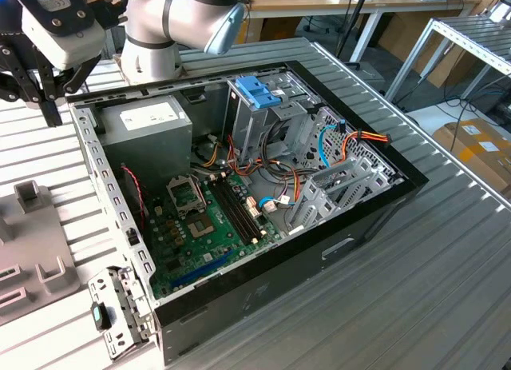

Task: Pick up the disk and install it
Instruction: 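Reach for the disk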

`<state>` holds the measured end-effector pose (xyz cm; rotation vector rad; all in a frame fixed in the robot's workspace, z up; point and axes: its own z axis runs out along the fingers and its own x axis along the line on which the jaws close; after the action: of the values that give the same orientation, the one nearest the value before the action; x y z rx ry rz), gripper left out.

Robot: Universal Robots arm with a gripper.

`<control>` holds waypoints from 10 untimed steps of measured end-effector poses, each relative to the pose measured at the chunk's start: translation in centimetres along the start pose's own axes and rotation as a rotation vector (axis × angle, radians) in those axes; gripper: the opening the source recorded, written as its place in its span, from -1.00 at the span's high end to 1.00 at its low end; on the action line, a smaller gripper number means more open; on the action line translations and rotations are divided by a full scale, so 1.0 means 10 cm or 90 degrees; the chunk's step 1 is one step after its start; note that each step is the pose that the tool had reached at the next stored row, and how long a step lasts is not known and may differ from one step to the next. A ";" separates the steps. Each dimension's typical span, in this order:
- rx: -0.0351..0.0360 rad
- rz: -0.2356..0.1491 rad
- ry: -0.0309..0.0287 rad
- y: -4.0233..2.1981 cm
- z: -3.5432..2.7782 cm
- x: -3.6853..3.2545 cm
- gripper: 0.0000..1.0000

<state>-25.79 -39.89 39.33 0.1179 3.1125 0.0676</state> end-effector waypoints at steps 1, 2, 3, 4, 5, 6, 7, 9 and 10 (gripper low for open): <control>0.0000 0.000 0.0000 0.000 0.000 0.005 0.79; 0.0000 0.000 0.0000 -0.001 0.000 0.013 0.79; 0.0000 0.000 0.0000 -0.002 0.000 0.023 0.79; 0.0000 0.000 0.0000 -0.002 -0.001 0.029 0.79; 0.0000 0.000 0.0000 -0.002 -0.001 0.033 0.79; 0.0000 0.000 0.0000 -0.003 -0.001 0.040 0.79; 0.0000 0.000 0.0000 -0.003 -0.001 0.045 0.79; 0.0000 0.000 -0.0001 -0.004 -0.001 0.054 0.79; 0.0000 0.000 0.0000 -0.005 -0.001 0.061 0.79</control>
<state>-26.41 -39.89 39.33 0.1180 3.1125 0.0676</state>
